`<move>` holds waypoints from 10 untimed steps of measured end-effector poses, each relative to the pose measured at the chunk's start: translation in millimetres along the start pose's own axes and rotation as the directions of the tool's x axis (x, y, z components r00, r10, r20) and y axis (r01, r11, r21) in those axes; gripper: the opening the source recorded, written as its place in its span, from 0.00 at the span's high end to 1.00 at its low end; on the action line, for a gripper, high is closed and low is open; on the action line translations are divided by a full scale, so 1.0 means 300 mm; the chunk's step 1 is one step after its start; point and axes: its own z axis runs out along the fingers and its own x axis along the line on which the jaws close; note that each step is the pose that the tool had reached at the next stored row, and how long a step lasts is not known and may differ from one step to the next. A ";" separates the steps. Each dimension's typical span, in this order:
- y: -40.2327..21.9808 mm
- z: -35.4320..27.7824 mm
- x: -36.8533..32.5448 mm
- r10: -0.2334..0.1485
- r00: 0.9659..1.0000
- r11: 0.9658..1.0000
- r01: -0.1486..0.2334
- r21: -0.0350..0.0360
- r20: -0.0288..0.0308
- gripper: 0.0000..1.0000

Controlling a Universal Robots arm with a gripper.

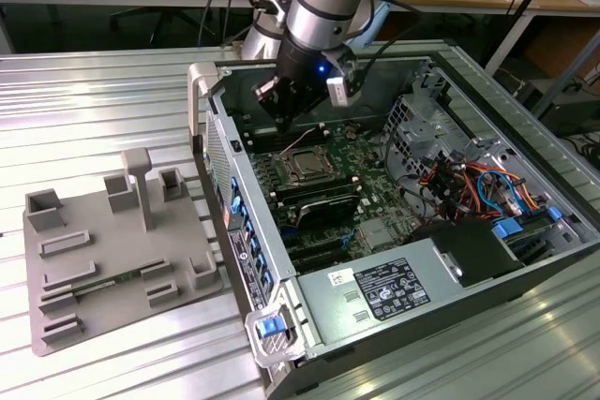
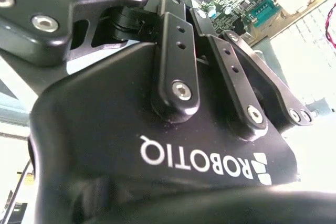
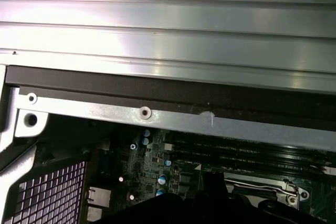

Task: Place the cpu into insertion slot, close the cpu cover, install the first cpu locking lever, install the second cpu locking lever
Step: 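Install the first cpu locking lever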

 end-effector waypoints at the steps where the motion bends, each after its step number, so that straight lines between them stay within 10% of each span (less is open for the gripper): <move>1: 0.000 0.003 0.000 0.000 1.000 1.000 0.000 0.000 0.000 0.89; 10: -0.008 0.041 -0.041 -0.012 1.000 1.000 0.012 0.000 -0.006 0.89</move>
